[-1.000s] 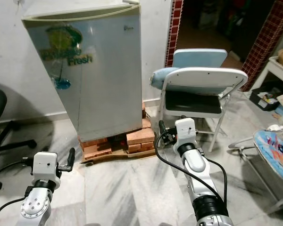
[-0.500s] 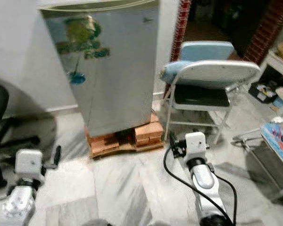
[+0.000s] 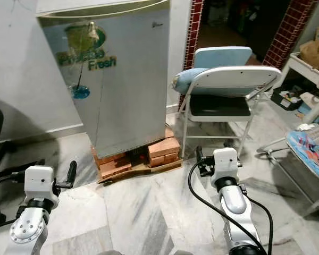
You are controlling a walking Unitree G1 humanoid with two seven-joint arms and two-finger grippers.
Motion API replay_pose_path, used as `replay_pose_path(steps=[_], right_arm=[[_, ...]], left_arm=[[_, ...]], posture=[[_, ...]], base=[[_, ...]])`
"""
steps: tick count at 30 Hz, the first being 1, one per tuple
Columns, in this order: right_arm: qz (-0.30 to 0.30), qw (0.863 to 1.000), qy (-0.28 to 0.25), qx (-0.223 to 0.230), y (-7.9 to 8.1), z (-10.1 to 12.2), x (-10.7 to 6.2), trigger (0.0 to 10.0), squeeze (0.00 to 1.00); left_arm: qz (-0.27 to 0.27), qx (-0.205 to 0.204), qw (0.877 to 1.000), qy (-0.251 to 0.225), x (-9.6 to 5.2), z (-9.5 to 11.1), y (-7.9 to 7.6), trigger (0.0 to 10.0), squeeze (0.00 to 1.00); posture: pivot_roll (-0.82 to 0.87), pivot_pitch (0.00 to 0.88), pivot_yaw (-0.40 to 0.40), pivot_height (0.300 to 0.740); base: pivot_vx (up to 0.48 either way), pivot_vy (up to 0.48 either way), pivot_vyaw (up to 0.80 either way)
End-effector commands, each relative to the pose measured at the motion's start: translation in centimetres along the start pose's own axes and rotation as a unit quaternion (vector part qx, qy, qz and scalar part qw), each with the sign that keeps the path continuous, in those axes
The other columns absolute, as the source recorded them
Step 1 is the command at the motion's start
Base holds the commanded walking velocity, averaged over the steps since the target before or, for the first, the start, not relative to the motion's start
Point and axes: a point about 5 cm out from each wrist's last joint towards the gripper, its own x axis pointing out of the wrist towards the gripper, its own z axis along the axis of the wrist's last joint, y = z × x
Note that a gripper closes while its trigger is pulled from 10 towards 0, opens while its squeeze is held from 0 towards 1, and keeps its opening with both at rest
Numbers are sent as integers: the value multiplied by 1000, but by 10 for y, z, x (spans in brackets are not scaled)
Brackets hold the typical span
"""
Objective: Restocking fridge
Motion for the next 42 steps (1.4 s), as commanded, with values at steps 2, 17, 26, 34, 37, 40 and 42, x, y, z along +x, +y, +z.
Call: replay_pose_path(steps=[2,17,26,34,37,40,42], right_arm=[[2,1000,-2,-2,0,4,4,10000,0],[16,1000,-6,-2,7,8,14,10000,0],[20,1000,-6,-1,10,8,16,10000,0],[31,999,-8,-6,9,11,20,10000,0],[31,999,-8,-7,8,11,20,10000,0],[28,1000,-8,-8,7,11,20,10000,0],[28,1000,-7,-6,9,9,19,10000,0]], left_arm=[[2,2,1000,8,1,-3,1,10000,0],[-25,-1,1000,7,1,-4,-6,10000,0],[-32,-2,999,7,0,-5,-7,10000,0],[-33,4,999,15,-2,-10,-3,10000,0],[-35,2,999,14,-2,-10,-3,10000,0],[-36,-1,999,15,-3,-10,-5,10000,0],[-38,-2,999,16,-4,-11,-7,10000,0]], posture=[[2,0,24,740],[-4,0,27,740],[-2,0,23,740],[-9,0,15,740],[-8,0,16,740],[-8,0,19,740],[-11,0,25,740]], base=[[0,0,-597],[0,0,-652],[201,0,-800],[0,0,-800],[0,0,-800],[0,0,-800],[0,0,-800]])
